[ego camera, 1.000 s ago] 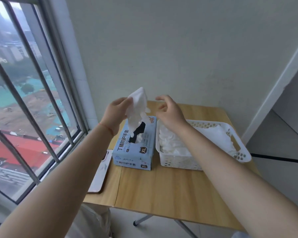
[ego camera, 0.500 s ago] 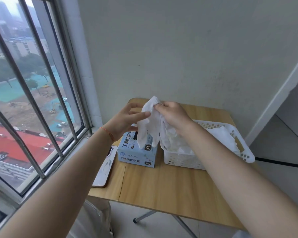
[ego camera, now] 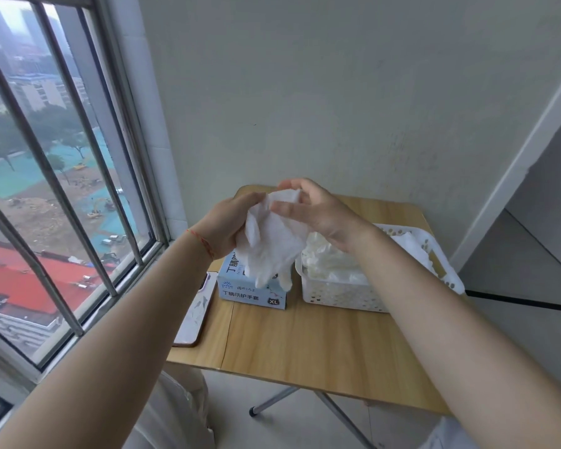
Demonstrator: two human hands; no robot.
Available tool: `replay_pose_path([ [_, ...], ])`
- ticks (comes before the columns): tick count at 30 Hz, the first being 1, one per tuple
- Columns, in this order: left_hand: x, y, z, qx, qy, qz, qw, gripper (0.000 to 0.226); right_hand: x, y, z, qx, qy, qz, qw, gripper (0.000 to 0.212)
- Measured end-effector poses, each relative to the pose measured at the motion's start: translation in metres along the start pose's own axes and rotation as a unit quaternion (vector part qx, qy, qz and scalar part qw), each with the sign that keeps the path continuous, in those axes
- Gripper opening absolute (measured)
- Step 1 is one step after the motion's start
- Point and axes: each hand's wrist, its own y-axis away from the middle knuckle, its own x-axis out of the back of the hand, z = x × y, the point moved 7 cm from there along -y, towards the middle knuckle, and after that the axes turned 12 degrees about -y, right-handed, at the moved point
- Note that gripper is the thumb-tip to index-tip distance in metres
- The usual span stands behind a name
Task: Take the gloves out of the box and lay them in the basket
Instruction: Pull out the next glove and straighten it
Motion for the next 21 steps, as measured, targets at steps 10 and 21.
replay_pose_path([
  [10,-0.005,0.006,-0.019,-0.033,-0.080,-0.085,0.993,0.040,0.021,-0.001,0.011,-0.019,0.037,0.097,0.994,0.018],
  [21,0.011,0.000,-0.023,-0.041,-0.112,-0.024,0.993,0.016,0.035,0.010,-0.018,-0.010,-0.007,0.182,0.983,0.005],
])
